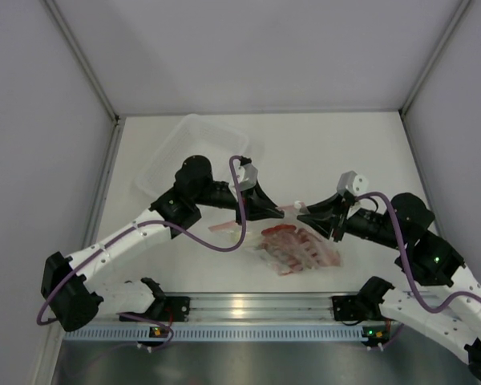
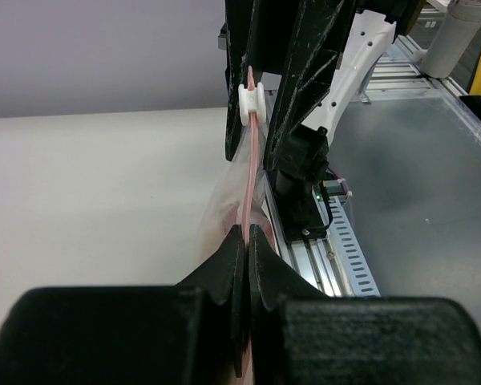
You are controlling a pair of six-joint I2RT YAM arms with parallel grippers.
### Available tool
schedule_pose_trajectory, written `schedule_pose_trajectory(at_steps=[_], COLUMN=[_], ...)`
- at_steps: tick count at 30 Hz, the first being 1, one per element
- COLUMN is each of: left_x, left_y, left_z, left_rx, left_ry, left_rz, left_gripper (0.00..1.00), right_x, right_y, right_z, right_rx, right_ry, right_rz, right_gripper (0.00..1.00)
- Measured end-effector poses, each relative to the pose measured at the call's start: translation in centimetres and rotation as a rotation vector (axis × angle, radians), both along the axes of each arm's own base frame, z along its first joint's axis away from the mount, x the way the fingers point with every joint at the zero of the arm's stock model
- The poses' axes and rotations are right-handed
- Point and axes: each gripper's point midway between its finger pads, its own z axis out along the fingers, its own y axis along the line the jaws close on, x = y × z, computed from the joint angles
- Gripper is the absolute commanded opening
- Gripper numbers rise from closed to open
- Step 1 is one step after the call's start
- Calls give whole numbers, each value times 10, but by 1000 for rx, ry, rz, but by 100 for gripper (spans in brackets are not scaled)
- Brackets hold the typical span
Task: Open the zip-top bag and remove the fake food
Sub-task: Pick up the zipper food storage bag at the center of the board.
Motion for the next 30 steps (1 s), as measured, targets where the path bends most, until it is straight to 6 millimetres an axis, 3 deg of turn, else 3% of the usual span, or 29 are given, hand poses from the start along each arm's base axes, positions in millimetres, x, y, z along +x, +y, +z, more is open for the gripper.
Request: schedule_pose_trajectory(at_steps=[5,9,13,16,18,21,24,30], left_x=[-5,-7,-6,-1,6,13,18,22], left_y=[1,1,1,0,-2,-3,-4,-6], left_z=[0,-2,-3,-3,-2,0,6,32], left_rx=[1,4,8,7,1,-3,-12,-58], left_ry=[1,4,8,1,-7,-10,-13,-50], left_rz=[-27,-43,-39,-11,26,66,95,113], left_gripper=[0,0,0,42,58,73,73,59], right_x=[-1,2,4,5,5,8,12,14], right_y=[4,8,10,9,10,12,16,18], right_z=[10,9,6,6,3,-2,-3,-6], right_rx=[5,-4,-11,-13,-24,-44,-58,-73], right_ry=[-2,9,17,16,25,32,32,34], right_rz=[19,27,25,21,21,24,28,31], right_gripper=[18,0,0,0,0,0,0,0])
